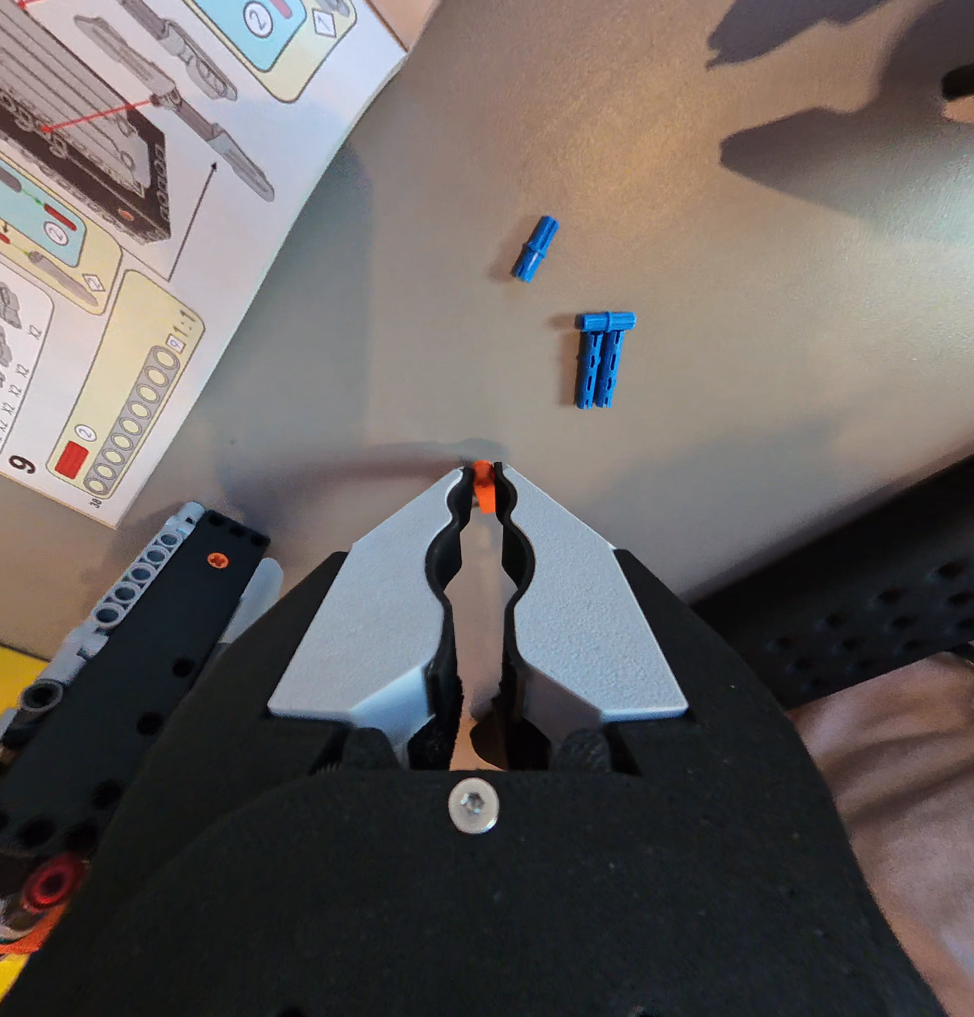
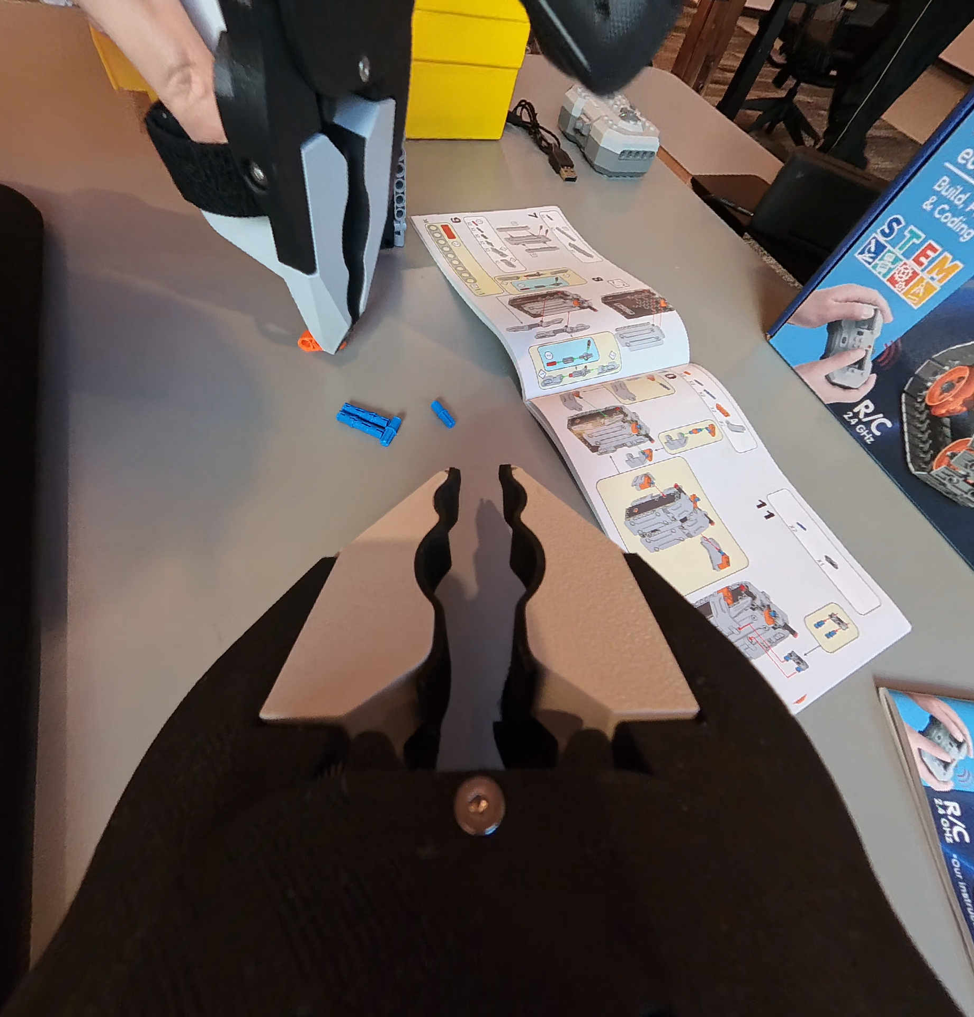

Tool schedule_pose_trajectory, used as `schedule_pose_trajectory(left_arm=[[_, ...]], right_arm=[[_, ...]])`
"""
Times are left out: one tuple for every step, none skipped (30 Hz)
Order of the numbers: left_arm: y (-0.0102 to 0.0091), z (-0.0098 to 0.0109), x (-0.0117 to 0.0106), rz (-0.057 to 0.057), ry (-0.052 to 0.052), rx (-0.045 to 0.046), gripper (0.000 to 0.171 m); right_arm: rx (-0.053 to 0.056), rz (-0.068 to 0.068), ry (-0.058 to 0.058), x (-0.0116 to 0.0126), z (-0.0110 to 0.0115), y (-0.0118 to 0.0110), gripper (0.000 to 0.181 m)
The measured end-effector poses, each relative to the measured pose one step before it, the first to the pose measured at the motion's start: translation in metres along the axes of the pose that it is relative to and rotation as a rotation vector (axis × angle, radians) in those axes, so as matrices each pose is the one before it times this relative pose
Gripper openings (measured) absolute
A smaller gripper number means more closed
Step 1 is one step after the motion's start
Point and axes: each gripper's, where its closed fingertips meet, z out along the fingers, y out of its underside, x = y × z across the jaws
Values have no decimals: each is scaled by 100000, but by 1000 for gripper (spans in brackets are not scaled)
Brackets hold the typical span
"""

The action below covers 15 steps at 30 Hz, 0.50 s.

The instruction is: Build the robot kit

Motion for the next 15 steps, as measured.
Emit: schedule_pose_trajectory(left_arm=[[-56, 84, 7, 80, -55, -319, 6], [-76, 41, 10, -41, 65, 71, 6], [-84, 31, 4, -121, 115, 206, 6], [-88, 27, -3, -157, 94, 293, 6], [-53, 34, -16, -155, -17, 234, 6], [-19, 41, -38, -134, -117, 41, 6], [-31, 41, 20, -41, 184, 170, 6], [-49, 40, 65, -23, 511, 297, 6], [-33, 3, 13, -128, 281, 217, 6], [-17, 3, -14, -282, 304, 230, 6], [-46, -8, -35, -577, 324, 268, 6], [-65, -6, -21, -727, 492, 464, 6], [-146, -57, -30, -751, 437, 901, 11], [-170, -147, -55, -856, 178, 1330, 16], [-235, -296, 13, -791, 443, 1910, 21]], right_arm=[[-206, -495, 232, -2, -22, 7, 14], [-208, -423, 126, -10, -20, 19, 14], [-191, -282, -19, -18, -15, 20, 14], [-179, -156, -69, -24, 8, 20, 14], [-96, -143, -103, -23, 2, 5, 14], [-112, -143, -74, -29, 0, 16, 14], [-106, -141, -27, -11, 18, 9, 14], [-130, -88, -104, -22, 14, 26, 14], [-174, -49, -136, -32, 16, 40, 14], [-187, -65, -90, -9, 9, 37, 14], [-120, -88, -13, -8, 10, 15, 14], [-16, -69, -4, -4, -6, 3, 14], [-25, -17, -54, -11, 5, -2, 14], [-30, -44, -23, 5, -9, 9, 14], [-62, -48, 49, 15, -11, 14, 14]])
